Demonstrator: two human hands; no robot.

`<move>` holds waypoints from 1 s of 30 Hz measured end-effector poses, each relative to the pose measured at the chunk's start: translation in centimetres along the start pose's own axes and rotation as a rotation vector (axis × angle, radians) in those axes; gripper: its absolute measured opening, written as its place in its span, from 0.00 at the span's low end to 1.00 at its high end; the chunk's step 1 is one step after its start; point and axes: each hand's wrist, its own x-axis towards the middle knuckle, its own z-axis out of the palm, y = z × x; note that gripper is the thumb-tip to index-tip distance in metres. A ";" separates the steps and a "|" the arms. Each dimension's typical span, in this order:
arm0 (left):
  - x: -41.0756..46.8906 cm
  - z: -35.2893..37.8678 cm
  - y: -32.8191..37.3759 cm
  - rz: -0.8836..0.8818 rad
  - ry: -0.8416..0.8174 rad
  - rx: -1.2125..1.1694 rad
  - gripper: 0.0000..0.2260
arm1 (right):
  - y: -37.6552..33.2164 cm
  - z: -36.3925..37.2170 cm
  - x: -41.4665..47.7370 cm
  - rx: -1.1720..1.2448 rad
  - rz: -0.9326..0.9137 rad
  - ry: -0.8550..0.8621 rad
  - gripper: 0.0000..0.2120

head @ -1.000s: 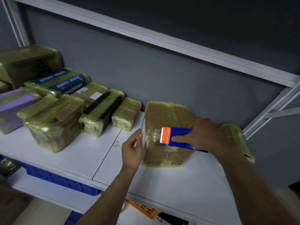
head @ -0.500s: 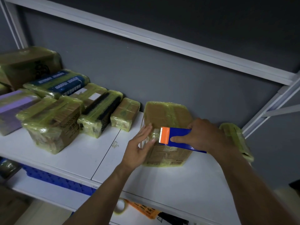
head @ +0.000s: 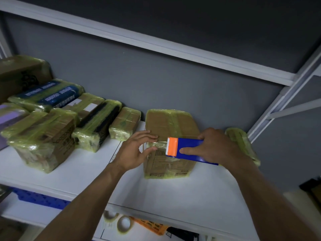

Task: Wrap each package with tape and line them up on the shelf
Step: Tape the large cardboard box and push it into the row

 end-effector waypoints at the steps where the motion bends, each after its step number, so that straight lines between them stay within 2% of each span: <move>1: 0.0 -0.2 0.0 0.003 0.004 0.011 0.14 | 0.5 -0.3 -0.2 0.006 0.017 0.014 0.30; 4: 0.1 -0.5 0.3 0.039 -0.057 0.047 0.11 | 1.6 -0.8 -0.7 0.002 0.039 0.041 0.30; 8: 0.1 0.0 1.3 0.019 -0.133 -0.023 0.10 | 1.6 -0.9 -0.5 -0.058 0.046 0.065 0.31; 13: 0.2 0.0 1.7 0.064 -0.204 0.050 0.16 | 1.1 -1.1 0.3 -0.139 0.035 0.092 0.31; 19: 0.8 1.2 2.3 0.041 -0.054 0.128 0.16 | 0.6 -0.8 1.1 -0.190 0.051 0.065 0.33; 24: 2.0 1.4 2.7 0.044 -0.124 0.131 0.12 | 1.1 -0.6 1.4 -0.160 0.060 0.037 0.34; 28: 1.9 1.2 2.6 -0.007 -0.198 0.117 0.22 | 1.4 -0.3 1.5 -0.125 0.062 0.015 0.35; 30: 2.1 1.3 2.9 0.023 -0.212 0.150 0.23 | 1.5 -0.3 1.4 -0.110 0.060 0.012 0.34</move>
